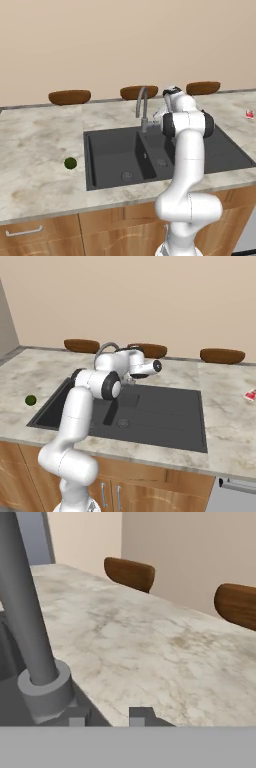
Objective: Turn on the sink faucet. Then move the lime from the counter to the sink. Turn off the sink. Move the vegetable from the sink to the pot next to the stove. Finally move the pot to the rear right burner.
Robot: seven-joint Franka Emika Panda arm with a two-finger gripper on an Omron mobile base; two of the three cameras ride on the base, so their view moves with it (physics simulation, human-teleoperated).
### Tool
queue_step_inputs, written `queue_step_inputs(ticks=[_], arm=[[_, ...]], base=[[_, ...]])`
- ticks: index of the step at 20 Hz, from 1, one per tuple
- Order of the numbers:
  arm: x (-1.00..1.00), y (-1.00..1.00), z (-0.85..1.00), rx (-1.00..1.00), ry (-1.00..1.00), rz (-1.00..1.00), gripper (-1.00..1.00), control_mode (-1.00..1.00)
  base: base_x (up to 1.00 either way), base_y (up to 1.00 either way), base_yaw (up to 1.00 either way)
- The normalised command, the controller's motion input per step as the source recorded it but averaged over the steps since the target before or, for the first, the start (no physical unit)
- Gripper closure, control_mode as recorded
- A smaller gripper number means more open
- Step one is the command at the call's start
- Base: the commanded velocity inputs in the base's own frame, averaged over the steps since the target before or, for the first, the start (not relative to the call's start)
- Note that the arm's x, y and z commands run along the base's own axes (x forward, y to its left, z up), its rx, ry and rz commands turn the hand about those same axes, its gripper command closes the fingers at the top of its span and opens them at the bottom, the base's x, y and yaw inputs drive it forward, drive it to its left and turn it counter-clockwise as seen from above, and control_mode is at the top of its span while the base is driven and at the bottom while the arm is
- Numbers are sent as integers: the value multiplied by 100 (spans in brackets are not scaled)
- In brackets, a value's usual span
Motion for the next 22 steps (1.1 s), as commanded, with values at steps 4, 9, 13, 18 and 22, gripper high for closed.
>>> queue_step_inputs(ticks=[4,9,13,18,22], arm=[[0,-67,-47,0,0,-11,100,-100],[0,-73,-52,0,0,-9,100,-100],[0,-69,-54,0,0,-7,100,-100],[0,-62,-58,0,0,-6,100,-100],[0,-48,-53,1,0,-5,100,-100]], base=[[0,0,0],[0,0,0],[0,0,0],[0,0,0],[0,0,0]])
